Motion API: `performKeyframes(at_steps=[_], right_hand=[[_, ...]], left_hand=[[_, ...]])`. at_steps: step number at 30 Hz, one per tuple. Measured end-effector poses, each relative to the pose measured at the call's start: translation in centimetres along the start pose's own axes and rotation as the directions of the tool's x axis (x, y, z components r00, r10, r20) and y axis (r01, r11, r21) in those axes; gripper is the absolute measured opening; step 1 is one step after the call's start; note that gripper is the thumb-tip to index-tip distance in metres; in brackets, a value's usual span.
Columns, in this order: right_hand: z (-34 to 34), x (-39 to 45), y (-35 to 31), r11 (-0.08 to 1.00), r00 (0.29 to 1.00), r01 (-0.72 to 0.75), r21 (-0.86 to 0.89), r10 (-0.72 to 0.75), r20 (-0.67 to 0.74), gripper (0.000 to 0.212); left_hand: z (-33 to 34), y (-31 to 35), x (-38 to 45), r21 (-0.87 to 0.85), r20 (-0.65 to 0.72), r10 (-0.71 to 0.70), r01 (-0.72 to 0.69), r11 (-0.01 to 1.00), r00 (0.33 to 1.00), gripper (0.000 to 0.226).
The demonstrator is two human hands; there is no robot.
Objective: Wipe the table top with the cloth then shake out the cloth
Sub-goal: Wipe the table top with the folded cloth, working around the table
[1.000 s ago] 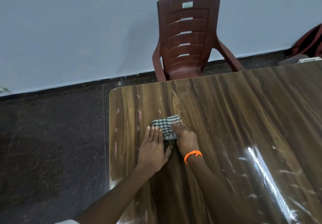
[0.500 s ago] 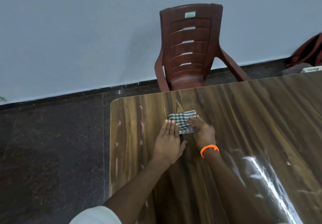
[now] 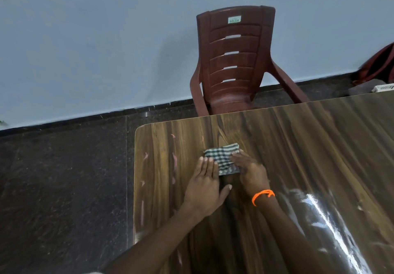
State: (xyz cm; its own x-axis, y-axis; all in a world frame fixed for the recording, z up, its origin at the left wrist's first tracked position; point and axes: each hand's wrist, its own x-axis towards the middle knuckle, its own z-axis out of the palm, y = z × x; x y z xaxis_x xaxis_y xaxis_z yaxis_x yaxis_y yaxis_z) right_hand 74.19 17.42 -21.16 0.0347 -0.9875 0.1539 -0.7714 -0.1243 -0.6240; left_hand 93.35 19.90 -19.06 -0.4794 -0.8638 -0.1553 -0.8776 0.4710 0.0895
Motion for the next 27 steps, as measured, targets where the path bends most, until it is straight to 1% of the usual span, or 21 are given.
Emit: performKeyframes(at_steps=[3,5,8,11,13,16,19,21,24,27], right_hand=[[-0.4,2.4,0.7,0.993,0.985,-0.110,0.042,0.114,-0.128,0.044],[0.0,4.5,1.0,0.988,0.978,-0.134,0.080,0.145,-0.150,0.042],[1.7,7.7,0.7,0.989,0.987,-0.101,0.105,0.113,-0.113,0.035],[3.1,10.1,-1.9,0.976,0.987,-0.160,0.147,0.162,-0.005,0.030],[3.8,9.9,-3.2,0.973,0.991,-0.136,0.187,0.129,0.045,0.032],[3.5,7.5,-2.9,0.996,0.997,0.009,0.090,-0.016,0.080,0.042],[2.2,5.6,-1.5,0.999,0.998,0.032,0.032,-0.033,0.053,0.044],[1.4,5.7,-0.7,1.000,1.000,-0.008,-0.018,0.008,-0.015,0.043],[0.9,7.5,0.0,0.990,0.983,-0.137,-0.040,0.130,-0.130,0.039],[1.0,10.8,-0.3,0.970,0.961,-0.236,-0.061,0.223,-0.163,0.035]], left_hand=[[-1.0,-0.4,3.6,0.036,-0.009,0.070,-0.069,0.997,0.998,0.092],[-1.4,-1.5,5.7,0.072,-0.017,0.075,-0.074,0.995,0.997,0.091],[-1.9,-4.1,7.2,0.100,-0.026,0.028,-0.025,0.995,0.999,0.090],[-1.6,-6.3,6.5,0.042,-0.004,-0.032,0.033,0.999,0.999,0.091],[-1.2,-6.8,5.1,-0.006,-0.002,-0.062,0.062,0.998,0.998,0.095],[-1.0,-6.3,3.0,-0.041,0.012,-0.089,0.089,0.995,0.996,0.099],[-1.2,-4.8,2.8,-0.082,0.004,-0.074,0.074,0.994,0.997,0.100],[-1.4,-4.0,4.3,-0.104,-0.003,-0.039,0.039,0.994,0.999,0.101],[-1.7,-3.2,8.0,-0.165,-0.007,-0.011,0.010,0.986,1.000,0.099],[-2.3,-4.1,11.4,-0.181,-0.007,-0.007,0.006,0.983,1.000,0.091]])
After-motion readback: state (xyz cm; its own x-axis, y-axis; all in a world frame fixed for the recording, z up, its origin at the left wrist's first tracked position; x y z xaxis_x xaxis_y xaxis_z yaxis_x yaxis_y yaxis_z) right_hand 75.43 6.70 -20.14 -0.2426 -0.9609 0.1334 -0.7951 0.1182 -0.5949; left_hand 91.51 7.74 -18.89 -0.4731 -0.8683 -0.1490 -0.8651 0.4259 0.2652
